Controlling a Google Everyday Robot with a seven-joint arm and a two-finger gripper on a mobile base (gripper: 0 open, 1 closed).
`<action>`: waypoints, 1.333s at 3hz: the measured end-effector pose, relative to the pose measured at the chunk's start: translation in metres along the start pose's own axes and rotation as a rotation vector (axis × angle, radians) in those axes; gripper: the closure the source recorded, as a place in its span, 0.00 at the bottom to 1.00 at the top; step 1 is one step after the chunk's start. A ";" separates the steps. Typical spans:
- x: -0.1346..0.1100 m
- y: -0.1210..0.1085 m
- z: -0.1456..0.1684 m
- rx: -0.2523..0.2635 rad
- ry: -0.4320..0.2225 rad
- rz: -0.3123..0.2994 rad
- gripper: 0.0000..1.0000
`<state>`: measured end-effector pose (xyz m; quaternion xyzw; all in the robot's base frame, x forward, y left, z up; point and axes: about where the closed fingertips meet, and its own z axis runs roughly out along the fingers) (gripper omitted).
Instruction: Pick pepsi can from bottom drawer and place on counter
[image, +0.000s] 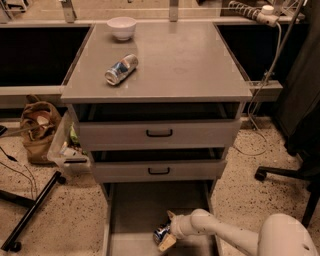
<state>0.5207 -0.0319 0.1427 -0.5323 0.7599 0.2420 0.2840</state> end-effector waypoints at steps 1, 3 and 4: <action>0.000 0.000 0.000 0.000 0.000 0.000 0.20; 0.000 0.000 0.000 0.000 0.000 0.000 0.65; 0.000 0.001 0.000 -0.001 -0.001 0.001 0.89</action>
Offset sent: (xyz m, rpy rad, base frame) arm 0.0000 0.0000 0.0000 -0.0001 0.0001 0.0001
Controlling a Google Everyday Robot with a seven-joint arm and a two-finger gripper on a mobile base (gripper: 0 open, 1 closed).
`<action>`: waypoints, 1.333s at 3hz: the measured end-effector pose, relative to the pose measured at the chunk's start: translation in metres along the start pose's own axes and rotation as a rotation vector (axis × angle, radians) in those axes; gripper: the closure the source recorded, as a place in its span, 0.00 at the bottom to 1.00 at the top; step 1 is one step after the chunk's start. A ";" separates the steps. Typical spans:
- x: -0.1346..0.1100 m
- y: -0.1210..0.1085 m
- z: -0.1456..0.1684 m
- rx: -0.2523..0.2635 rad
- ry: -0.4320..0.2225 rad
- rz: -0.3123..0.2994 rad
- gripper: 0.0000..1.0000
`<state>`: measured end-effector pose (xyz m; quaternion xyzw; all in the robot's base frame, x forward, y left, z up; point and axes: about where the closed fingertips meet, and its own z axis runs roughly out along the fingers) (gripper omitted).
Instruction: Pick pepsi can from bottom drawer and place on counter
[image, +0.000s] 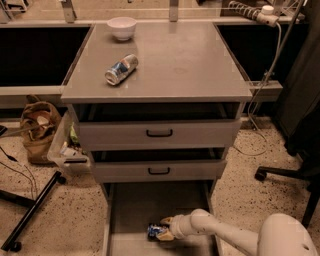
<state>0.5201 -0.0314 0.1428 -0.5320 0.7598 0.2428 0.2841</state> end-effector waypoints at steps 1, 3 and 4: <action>-0.015 0.004 -0.021 0.028 -0.029 0.016 1.00; -0.105 0.019 -0.150 0.144 -0.164 0.025 1.00; -0.153 0.028 -0.208 0.140 -0.175 0.017 1.00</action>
Offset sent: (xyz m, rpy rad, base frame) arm -0.0257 -0.0262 0.2143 0.1376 -0.1556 -0.1720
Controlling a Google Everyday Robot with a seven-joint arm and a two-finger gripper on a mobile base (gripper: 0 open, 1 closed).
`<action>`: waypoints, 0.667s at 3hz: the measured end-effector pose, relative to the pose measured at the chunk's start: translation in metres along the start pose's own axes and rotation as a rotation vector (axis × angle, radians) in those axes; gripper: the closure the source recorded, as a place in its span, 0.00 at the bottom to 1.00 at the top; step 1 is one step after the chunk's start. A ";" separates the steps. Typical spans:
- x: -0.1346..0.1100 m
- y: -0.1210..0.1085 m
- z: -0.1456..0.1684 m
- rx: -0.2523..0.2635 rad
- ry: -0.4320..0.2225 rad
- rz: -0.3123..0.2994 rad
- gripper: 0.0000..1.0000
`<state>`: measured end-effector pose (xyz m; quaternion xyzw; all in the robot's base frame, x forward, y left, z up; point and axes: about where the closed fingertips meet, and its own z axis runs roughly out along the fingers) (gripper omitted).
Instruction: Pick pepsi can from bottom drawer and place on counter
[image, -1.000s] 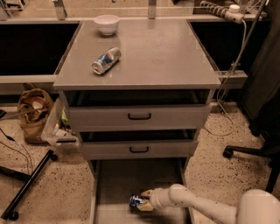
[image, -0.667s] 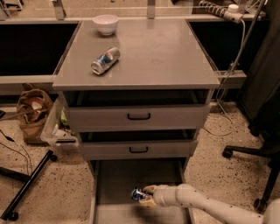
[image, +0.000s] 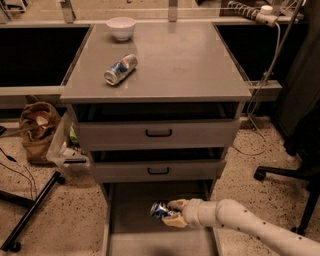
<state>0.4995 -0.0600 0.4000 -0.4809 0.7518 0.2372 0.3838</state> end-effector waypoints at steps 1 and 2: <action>-0.070 -0.009 -0.046 0.009 0.016 -0.029 1.00; -0.086 -0.018 -0.060 0.032 0.033 -0.069 1.00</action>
Offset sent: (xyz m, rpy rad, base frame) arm 0.0076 0.0013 0.0737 -0.0215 -0.0155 0.0092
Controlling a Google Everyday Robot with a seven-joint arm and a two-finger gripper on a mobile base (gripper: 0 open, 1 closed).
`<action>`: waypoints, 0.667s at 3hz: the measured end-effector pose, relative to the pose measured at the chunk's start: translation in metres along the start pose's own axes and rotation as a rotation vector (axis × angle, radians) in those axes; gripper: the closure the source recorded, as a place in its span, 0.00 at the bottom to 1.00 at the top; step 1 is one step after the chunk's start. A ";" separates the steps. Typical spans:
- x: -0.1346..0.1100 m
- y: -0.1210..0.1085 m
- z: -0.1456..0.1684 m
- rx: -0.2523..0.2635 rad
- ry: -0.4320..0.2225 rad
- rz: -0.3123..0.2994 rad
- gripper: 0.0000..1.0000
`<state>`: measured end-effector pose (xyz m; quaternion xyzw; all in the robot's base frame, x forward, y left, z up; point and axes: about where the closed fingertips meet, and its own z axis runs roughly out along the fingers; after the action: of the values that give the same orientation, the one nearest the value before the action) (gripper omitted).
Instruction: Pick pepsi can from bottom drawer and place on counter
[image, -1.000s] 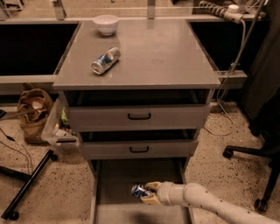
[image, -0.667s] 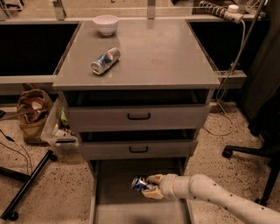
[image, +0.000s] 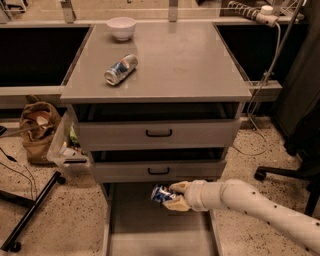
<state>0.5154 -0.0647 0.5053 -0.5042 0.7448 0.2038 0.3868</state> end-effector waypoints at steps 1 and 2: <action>0.003 0.002 0.003 -0.006 -0.003 0.007 1.00; -0.003 0.004 -0.002 -0.004 0.009 -0.008 1.00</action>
Offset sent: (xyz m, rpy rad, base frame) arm -0.0054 -0.0014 0.0168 -0.0365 -0.0098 0.0105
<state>0.5119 -0.0628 0.5091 -0.5088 0.7442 0.2015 0.3831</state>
